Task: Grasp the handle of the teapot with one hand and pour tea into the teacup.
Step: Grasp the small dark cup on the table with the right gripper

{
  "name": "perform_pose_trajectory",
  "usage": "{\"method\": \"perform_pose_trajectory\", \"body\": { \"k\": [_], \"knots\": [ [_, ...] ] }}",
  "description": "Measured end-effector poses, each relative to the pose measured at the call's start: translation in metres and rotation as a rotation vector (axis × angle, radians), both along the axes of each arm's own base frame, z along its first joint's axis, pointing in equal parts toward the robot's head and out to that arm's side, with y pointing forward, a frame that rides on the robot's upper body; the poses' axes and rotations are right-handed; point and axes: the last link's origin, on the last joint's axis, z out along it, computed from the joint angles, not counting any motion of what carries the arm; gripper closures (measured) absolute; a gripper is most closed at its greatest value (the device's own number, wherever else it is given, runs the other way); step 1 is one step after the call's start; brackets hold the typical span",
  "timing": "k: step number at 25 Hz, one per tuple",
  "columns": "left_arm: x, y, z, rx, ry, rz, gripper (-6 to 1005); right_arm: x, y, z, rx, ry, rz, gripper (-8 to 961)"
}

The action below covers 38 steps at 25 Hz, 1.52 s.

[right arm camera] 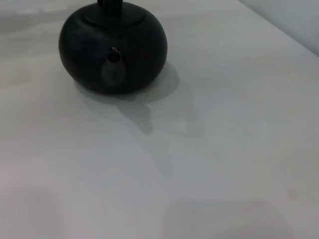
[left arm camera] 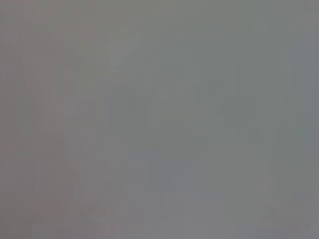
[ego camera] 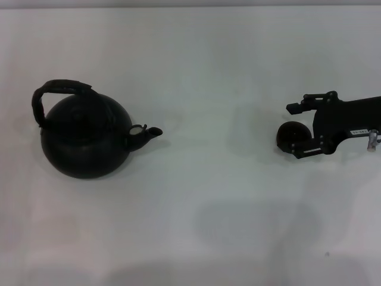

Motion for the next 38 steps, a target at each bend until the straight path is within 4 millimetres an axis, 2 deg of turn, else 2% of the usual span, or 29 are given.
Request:
{"method": "perform_pose_trajectory", "body": {
  "k": [23,38],
  "knots": [
    [0.000,-0.001,-0.001,-0.004,-0.002,0.003,124,0.007,0.000,-0.001,-0.004,-0.049,-0.027,88],
    [0.000,-0.001,-0.002,-0.008,-0.003,0.003,123,0.017,-0.003,-0.010,-0.012,-0.088,-0.052,90]
  ]
}}
